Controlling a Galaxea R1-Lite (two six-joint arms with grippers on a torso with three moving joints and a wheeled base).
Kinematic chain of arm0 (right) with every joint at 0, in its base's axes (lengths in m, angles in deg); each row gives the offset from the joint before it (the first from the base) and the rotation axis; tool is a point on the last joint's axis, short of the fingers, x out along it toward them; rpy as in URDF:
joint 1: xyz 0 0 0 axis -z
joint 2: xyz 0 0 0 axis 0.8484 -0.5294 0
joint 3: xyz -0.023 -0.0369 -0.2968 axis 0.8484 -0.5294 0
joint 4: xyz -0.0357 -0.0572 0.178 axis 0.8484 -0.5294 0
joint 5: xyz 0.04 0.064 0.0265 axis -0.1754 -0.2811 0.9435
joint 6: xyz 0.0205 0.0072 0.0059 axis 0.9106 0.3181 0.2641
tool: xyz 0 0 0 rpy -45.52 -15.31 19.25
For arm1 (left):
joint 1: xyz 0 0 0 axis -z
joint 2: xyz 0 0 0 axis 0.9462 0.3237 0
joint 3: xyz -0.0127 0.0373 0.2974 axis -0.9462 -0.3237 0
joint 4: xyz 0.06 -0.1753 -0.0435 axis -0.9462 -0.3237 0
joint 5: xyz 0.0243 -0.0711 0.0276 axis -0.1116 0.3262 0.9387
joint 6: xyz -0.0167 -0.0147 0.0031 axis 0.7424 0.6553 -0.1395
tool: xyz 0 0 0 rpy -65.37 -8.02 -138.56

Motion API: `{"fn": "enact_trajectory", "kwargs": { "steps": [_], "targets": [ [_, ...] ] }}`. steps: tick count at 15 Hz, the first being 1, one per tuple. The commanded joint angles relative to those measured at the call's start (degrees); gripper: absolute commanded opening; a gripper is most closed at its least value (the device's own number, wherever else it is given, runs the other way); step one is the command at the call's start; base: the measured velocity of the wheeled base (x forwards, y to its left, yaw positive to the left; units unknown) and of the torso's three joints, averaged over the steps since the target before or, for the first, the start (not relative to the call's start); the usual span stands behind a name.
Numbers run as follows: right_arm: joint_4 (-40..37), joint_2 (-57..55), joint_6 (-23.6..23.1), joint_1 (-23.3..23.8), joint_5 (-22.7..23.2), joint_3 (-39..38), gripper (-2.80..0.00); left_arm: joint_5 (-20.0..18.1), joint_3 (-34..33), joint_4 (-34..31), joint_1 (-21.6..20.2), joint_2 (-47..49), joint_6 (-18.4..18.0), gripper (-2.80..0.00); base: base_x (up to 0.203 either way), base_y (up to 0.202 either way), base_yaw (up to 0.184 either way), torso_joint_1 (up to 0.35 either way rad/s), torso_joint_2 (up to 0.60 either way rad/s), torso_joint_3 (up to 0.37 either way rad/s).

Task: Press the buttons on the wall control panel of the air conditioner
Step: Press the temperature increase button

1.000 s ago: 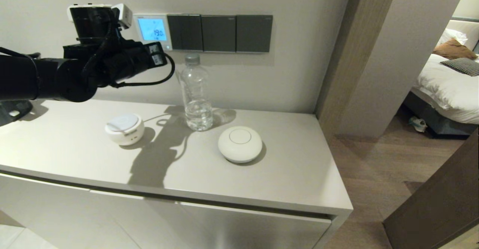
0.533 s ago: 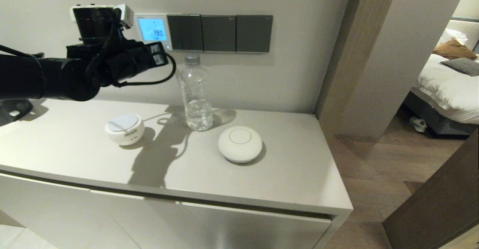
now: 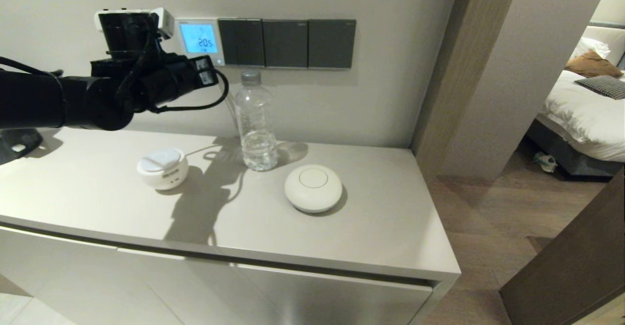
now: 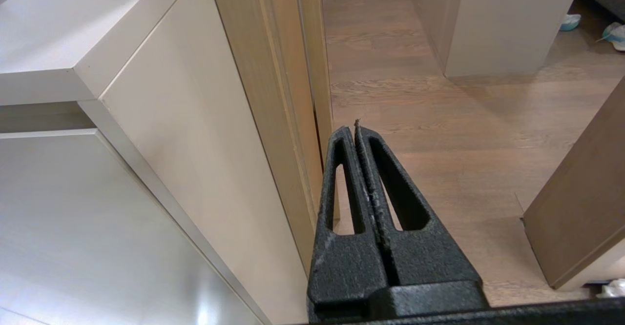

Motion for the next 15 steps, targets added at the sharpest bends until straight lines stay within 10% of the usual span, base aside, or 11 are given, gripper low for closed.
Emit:
{"fn": "enact_trajectory", "kwargs": {
  "steps": [1,15],
  "targets": [
    [0.00,0.10,0.08,-0.02,0.05,-0.18,-2.80,0.02,-0.14,0.13,-0.07,-0.40,0.10,-2.80,0.000,0.000,0.000,0.000,0.00,0.000],
    [0.00,0.10,0.06,-0.02,0.01,-0.18,-2.80,0.03,-17.83,0.77,0.62,-23.37,-0.11,-2.80,0.000,0.000,0.000,0.000,0.00,0.000]
  ]
}}
